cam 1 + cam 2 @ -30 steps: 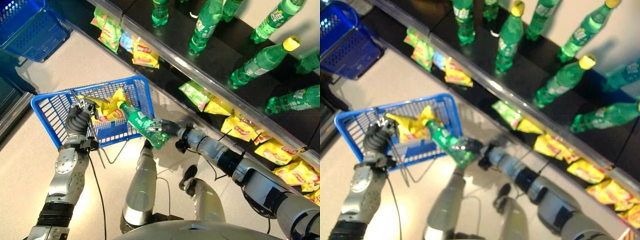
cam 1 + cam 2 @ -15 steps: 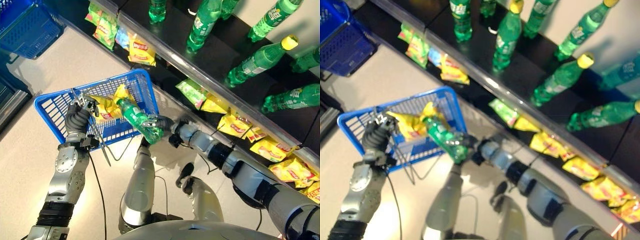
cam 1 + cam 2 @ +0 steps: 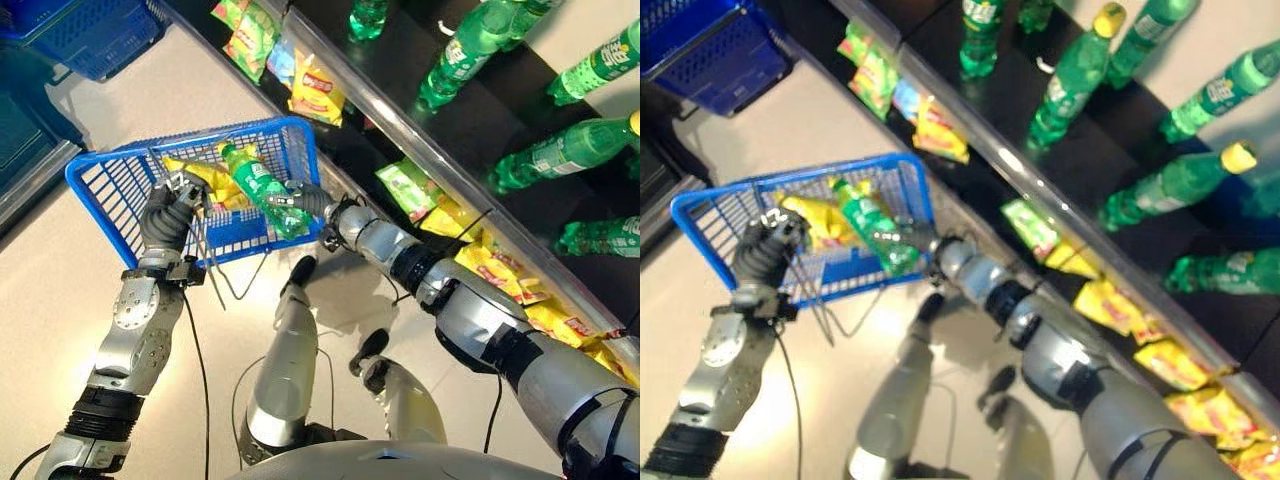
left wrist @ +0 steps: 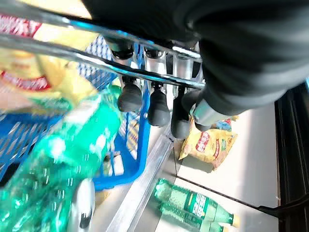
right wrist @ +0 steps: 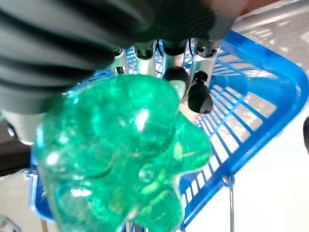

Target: Pick up the snacks into the basket

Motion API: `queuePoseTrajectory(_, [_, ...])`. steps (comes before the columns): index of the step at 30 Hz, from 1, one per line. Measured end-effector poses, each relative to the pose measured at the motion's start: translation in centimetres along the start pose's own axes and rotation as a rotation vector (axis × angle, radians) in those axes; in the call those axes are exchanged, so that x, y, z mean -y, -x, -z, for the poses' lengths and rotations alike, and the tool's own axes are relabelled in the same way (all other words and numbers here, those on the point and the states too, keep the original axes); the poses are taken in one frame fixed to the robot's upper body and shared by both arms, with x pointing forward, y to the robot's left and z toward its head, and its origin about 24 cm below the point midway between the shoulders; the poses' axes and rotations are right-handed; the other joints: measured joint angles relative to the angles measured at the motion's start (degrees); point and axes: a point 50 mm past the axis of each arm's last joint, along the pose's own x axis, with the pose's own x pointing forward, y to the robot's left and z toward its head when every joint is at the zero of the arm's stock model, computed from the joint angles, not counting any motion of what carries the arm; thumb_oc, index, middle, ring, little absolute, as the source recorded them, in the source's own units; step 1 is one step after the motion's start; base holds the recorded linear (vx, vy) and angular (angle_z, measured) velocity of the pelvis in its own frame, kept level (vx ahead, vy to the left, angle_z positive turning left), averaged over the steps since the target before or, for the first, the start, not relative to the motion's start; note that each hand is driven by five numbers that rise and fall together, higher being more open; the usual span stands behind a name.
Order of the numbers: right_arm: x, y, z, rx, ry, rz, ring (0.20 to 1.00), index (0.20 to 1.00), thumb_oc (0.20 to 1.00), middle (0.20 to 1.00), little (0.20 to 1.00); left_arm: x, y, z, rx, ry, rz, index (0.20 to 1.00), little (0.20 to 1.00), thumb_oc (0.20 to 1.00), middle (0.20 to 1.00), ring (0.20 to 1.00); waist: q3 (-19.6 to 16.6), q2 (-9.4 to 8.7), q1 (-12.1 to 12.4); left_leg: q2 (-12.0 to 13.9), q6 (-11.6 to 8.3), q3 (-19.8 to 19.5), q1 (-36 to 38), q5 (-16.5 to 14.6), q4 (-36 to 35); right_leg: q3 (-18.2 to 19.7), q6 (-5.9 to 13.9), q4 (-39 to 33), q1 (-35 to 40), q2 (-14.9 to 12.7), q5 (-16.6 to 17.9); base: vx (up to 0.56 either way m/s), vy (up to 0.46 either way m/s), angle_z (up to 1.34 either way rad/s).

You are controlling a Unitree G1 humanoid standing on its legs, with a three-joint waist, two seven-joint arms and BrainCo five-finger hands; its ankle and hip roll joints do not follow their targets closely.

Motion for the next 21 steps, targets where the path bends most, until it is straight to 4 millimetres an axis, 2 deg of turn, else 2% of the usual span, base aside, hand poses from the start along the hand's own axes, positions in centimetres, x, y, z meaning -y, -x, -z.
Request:
queuePoseTrajectory(4, [-0.2,-0.2,0.6,-0.038,0.032,0.009,0.2,0.2,0.2,0.2,0.2,0.1,-0.1,0.0,-0.008,-0.003,0.013,0.2,0.2,0.2,0.2,0.2,0.0,-0.08,1.2,-0.3,-0.05,-0.4,-0.3,0.0,0.1,-0.3,0.18,-0.2,0.0,-0.1,-0.1,0.02,0.004,0.07])
queuePoseTrajectory(11, [-0.8,-0.3,1.0,-0.071,0.39,-0.016,0.2,0.2,0.2,0.2,0.2,0.9,-0.1,0.5,-0.033,0.007,0.059,0.2,0.2,0.2,0.2,0.2,0.0,-0.07,2.4,-0.9,-0.05,-1.7,-1.6,-0.1,0.4,-1.2,0.33,-0.5,-0.2,-0.2,-0.2,0.02,0.008,0.09])
queuePoseTrajectory(13, [-1.1,-0.4,0.9,-0.068,0.421,-0.03,0.2,0.2,0.2,0.2,0.2,1.0,0.0,0.7,-0.046,0.007,0.068,0.2,0.2,0.2,0.2,0.2,0.0,-0.07,3.0,-0.9,-0.06,-1.8,-1.9,-0.1,0.4,-1.2,0.33,-0.5,-0.5,-0.2,-0.2,0.0,0.0,0.0])
queuePoseTrajectory(17, [-2.3,-0.7,0.7,-0.065,0.379,-0.044,0.2,0.2,0.2,0.2,0.2,1.2,0.0,0.9,-0.054,0.012,0.075,0.2,0.2,0.2,0.2,0.2,0.0,-0.05,3.0,-1.0,-0.05,-1.9,-2.0,-0.1,0.4,-1.4,0.36,-0.9,-0.5,0.0,-0.2,0.0,0.0,0.0])
queuePoseTrajectory(21, [-2.7,-0.8,0.9,-0.073,0.138,-0.002,0.2,0.2,0.2,0.2,0.2,1.6,0.0,1.2,-0.062,0.019,0.075,0.2,0.2,0.2,0.2,0.2,0.1,-0.02,3.0,-1.1,-0.05,-2.1,-2.4,-0.1,0.4,-1.7,0.4,-1.1,-0.6,-0.1,-0.2,0.0,0.009,0.01])
